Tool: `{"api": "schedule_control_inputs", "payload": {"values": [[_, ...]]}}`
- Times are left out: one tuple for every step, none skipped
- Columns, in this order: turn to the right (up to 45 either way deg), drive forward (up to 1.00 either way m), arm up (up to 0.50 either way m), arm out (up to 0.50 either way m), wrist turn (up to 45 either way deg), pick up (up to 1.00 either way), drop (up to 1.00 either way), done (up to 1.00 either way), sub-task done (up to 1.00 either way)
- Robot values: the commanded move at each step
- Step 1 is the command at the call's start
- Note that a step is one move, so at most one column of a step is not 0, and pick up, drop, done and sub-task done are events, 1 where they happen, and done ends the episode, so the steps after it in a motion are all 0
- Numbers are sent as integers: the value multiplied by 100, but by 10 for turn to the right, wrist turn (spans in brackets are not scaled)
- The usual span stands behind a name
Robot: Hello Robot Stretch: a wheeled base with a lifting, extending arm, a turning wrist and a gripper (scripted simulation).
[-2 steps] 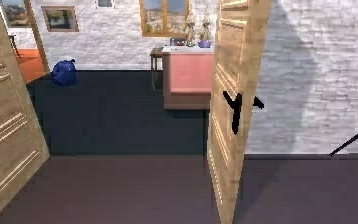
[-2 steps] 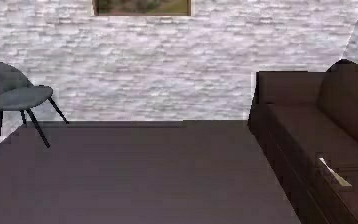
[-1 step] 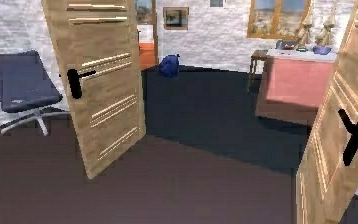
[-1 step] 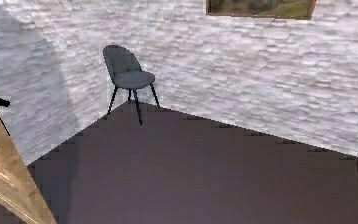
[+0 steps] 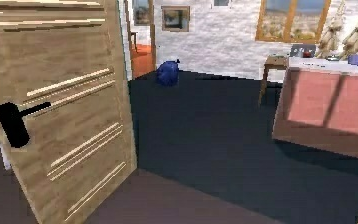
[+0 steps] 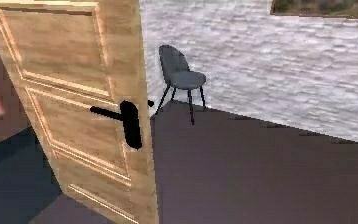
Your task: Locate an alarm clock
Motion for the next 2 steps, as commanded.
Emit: {"api": "schedule_control_inputs", "payload": {"values": [[90,0,0,0,0,0,0,0,0],[0,100,0,0,0,0,0,0,0]]}}
